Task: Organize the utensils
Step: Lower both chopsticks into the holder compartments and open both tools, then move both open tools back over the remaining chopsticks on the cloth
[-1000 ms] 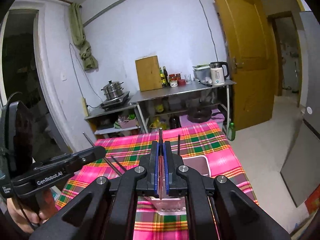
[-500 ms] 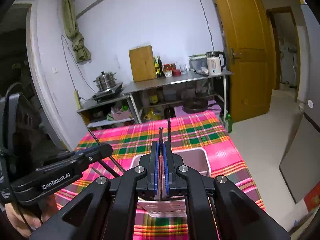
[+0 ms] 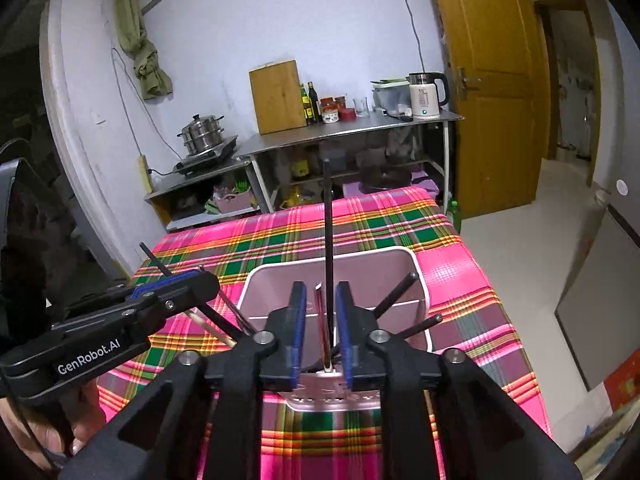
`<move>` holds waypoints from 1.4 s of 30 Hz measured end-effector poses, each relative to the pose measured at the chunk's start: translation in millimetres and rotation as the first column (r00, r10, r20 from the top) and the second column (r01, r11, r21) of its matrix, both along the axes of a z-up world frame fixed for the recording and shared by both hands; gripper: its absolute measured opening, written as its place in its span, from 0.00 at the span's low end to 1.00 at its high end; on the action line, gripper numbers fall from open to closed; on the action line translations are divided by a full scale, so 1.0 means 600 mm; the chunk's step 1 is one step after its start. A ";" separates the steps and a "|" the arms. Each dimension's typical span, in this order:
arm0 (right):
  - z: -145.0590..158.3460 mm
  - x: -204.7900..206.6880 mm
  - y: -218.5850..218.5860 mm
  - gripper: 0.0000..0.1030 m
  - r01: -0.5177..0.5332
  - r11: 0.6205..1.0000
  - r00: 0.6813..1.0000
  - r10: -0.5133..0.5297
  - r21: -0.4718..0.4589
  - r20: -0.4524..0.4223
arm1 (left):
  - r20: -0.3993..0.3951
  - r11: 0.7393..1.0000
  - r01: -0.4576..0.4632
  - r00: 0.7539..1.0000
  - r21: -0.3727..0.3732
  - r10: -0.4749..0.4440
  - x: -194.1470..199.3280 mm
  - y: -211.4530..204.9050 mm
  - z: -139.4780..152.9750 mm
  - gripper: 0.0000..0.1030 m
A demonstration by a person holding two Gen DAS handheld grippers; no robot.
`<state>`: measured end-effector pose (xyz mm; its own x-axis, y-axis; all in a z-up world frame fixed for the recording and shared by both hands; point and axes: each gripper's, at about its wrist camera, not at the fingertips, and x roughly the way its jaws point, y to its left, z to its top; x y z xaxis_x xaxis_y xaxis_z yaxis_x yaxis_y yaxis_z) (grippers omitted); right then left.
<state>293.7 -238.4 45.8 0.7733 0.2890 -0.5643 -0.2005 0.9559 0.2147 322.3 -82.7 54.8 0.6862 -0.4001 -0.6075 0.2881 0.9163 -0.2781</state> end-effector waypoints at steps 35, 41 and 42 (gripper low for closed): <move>-0.066 -0.332 0.090 0.24 -0.188 0.982 0.981 0.188 0.004 -0.045 | -0.004 0.984 -0.172 0.985 0.050 0.173 -0.409 0.146 -0.075 0.20; -0.080 -0.348 0.114 0.24 -0.227 0.974 0.972 0.226 -0.021 -0.067 | -0.046 0.983 -0.177 0.983 0.047 0.179 -0.419 0.162 -0.104 0.20; -0.085 -0.346 0.119 0.24 -0.233 0.972 0.970 0.231 -0.027 -0.077 | -0.053 0.983 -0.180 0.982 0.045 0.182 -0.415 0.166 -0.110 0.20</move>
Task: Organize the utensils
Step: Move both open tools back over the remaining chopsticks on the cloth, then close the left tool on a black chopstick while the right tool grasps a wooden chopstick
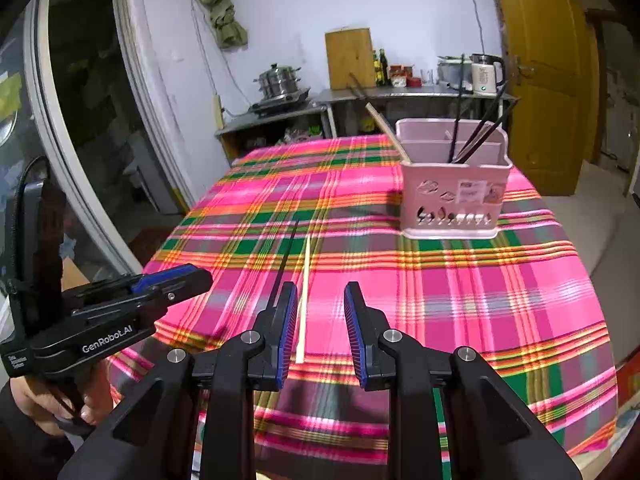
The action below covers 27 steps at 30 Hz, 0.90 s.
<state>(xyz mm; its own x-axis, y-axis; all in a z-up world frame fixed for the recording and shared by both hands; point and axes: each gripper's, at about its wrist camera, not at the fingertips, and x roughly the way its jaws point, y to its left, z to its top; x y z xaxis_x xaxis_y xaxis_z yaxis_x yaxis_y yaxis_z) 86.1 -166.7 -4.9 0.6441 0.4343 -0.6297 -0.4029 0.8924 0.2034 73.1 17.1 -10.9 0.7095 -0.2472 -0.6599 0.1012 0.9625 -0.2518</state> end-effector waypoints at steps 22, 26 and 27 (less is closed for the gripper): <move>-0.092 0.113 0.041 0.24 -0.023 0.999 0.990 0.020 -0.022 -0.137 | -0.163 0.996 -0.082 0.984 -0.042 0.074 0.202 0.040 -0.132 0.20; -0.101 0.129 0.050 0.24 -0.029 0.999 0.988 0.025 -0.025 -0.150 | -0.189 0.994 -0.103 0.977 -0.034 0.094 0.237 0.045 -0.153 0.20; -0.104 0.135 0.052 0.24 -0.031 0.999 0.988 0.027 -0.025 -0.154 | -0.193 0.994 -0.104 0.976 -0.034 0.095 0.243 0.046 -0.157 0.20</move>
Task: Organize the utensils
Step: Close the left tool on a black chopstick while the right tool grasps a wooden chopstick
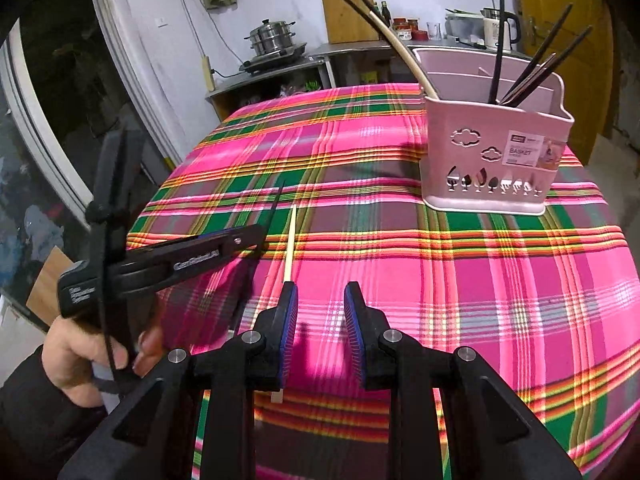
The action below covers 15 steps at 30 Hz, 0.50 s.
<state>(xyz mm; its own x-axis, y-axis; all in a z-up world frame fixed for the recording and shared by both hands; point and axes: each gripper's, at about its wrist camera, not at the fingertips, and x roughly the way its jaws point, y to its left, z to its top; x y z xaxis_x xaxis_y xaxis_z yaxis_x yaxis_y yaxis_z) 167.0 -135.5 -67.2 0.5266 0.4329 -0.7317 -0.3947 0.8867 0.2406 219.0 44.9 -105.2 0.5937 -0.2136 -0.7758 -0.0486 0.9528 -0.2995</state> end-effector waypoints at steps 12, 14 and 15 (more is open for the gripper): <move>-0.023 0.042 0.033 0.24 -0.018 1.000 0.999 0.018 -0.014 -0.035 | 0.009 0.999 -0.004 1.000 0.049 0.003 0.008 0.022 -0.011 0.08; -0.029 0.044 0.042 0.24 -0.031 0.999 0.999 0.031 -0.019 -0.037 | 0.007 0.998 -0.014 1.000 0.053 0.014 -0.004 0.036 -0.010 0.08; -0.032 0.049 0.049 0.24 -0.040 0.999 0.998 0.039 -0.021 -0.040 | 0.006 0.999 -0.016 1.000 0.051 0.016 -0.009 0.043 -0.010 0.08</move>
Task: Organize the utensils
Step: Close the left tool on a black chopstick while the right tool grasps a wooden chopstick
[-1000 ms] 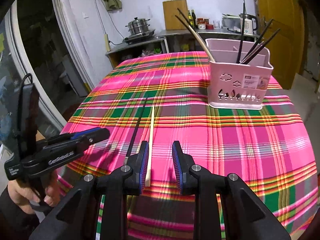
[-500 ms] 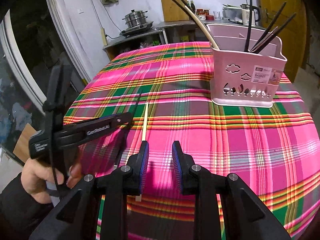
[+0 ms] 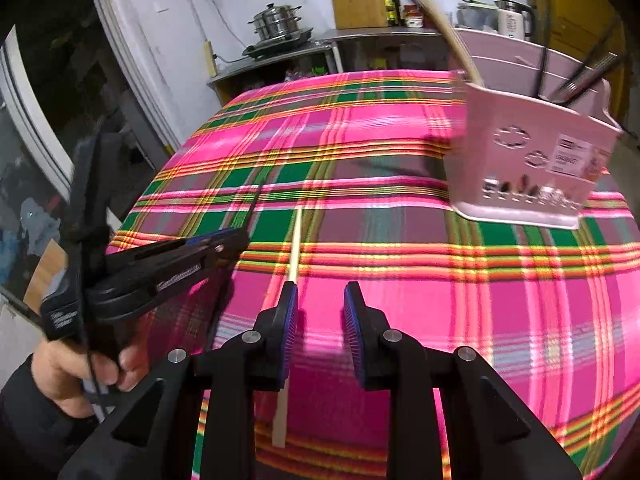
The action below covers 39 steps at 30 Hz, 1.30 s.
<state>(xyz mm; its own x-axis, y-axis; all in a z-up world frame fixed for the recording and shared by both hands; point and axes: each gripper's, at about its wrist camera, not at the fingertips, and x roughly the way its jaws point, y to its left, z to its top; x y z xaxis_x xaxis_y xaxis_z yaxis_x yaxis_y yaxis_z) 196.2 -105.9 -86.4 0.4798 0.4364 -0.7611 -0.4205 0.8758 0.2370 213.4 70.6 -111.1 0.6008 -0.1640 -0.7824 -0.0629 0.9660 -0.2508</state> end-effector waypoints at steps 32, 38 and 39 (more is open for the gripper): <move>-0.056 0.118 0.130 0.06 -0.079 0.987 0.995 0.071 -0.142 -0.064 | -0.061 0.998 -0.060 0.996 0.028 0.061 0.029 0.067 0.001 0.09; -0.038 0.113 0.123 0.06 -0.076 0.993 0.995 0.069 -0.094 -0.073 | -0.083 0.998 -0.069 0.994 0.009 0.070 0.034 0.075 0.005 0.07; -0.031 0.109 0.120 0.06 -0.076 0.994 0.995 0.071 -0.083 -0.066 | -0.081 0.997 -0.072 0.994 0.007 0.072 0.032 0.077 0.009 0.07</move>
<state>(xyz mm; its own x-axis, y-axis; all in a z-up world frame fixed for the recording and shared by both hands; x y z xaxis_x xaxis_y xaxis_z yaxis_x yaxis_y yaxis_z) 261.9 -33.9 -104.7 0.3985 0.4006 -0.8250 -0.4712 0.8612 0.1905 232.6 116.6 -105.7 0.5456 -0.1197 -0.8294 -0.1521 0.9592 -0.2385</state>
